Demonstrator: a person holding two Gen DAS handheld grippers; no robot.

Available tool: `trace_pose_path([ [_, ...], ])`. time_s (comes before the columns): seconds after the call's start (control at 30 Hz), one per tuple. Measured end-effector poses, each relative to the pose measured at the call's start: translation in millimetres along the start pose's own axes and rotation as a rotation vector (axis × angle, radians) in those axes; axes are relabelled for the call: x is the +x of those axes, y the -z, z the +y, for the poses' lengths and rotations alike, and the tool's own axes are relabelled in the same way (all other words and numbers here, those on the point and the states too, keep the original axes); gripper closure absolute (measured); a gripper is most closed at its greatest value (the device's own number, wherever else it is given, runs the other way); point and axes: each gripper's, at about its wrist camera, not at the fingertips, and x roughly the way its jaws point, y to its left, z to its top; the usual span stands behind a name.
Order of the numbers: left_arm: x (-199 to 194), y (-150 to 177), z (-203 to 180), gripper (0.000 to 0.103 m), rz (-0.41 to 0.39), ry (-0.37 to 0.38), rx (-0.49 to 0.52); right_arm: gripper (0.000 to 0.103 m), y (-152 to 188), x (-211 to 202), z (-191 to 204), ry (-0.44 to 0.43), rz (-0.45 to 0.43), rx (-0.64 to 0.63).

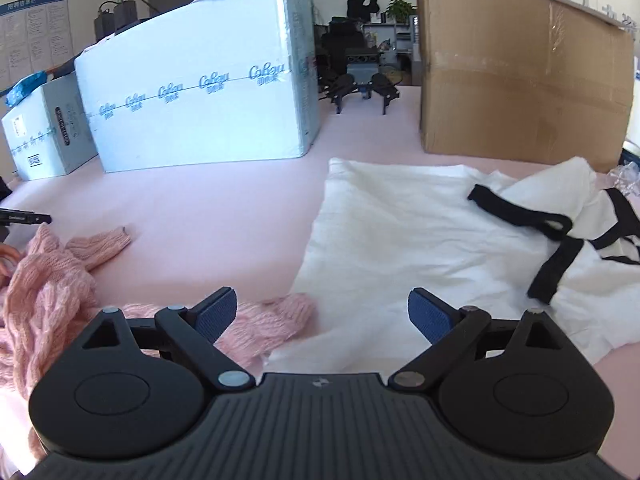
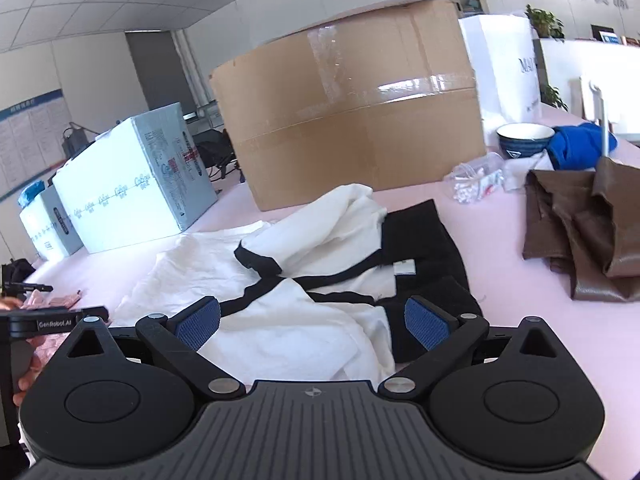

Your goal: Fold clothes

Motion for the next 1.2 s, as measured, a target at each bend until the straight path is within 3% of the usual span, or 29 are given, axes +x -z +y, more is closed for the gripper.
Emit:
trace_pose_path([
  [0.1, 6.3, 12.9, 25.4, 0.011, 0.077, 0.038, -0.075, 0.003, 5.2, -0.8, -17.5, 0.05, 0.035, 0.085],
  [0.3, 13.3, 29.2, 47.7, 0.01, 0.15, 0.116, -0.15, 0.003, 22.0, 8.2, -57.5, 0.043, 0.139, 0.277],
  [0.57, 27.9, 21.5, 47.3, 0.01, 0.134, 0.103, -0.173, 0.003, 24.6, 8.7, -77.2, 0.012, 0.043, 0.381],
  [0.67, 30.6, 13.7, 47.9, 0.011, 0.136, 0.089, -0.204, 0.003, 21.9, 12.5, -78.3, 0.03, 0.023, 0.35],
  [0.8, 26.6, 5.8, 39.8, 0.032, 0.119, 0.106, -0.146, 0.003, 23.2, 17.8, -64.8, 0.079, 0.015, 0.233],
  [0.87, 26.8, 6.2, 37.3, 0.05, 0.132, 0.112, -0.133, 0.003, 26.3, 19.7, -58.2, 0.103, 0.012, 0.176],
  [0.9, 28.2, 7.2, 36.8, 0.054, 0.157, 0.123, -0.124, 0.003, 27.1, 19.9, -57.7, 0.106, 0.01, 0.169],
  [0.97, 27.3, 8.1, 40.7, 0.071, 0.169, 0.156, -0.145, 0.002, 26.6, 19.4, -61.5, 0.092, 0.005, 0.183],
  [1.03, 24.9, 8.0, 51.3, 0.09, 0.199, 0.24, -0.209, 0.001, 26.8, 18.8, -65.9, 0.074, 0.0, 0.203],
  [1.1, 23.3, 7.3, 59.7, 0.092, 0.226, 0.291, -0.273, 0.001, 26.7, 18.0, -69.9, 0.059, -0.004, 0.219],
  [1.2, 10.3, 4.5, 62.3, 0.092, 0.207, 0.303, -0.255, 0.002, 26.4, 16.1, -76.4, 0.037, -0.011, 0.245],
])
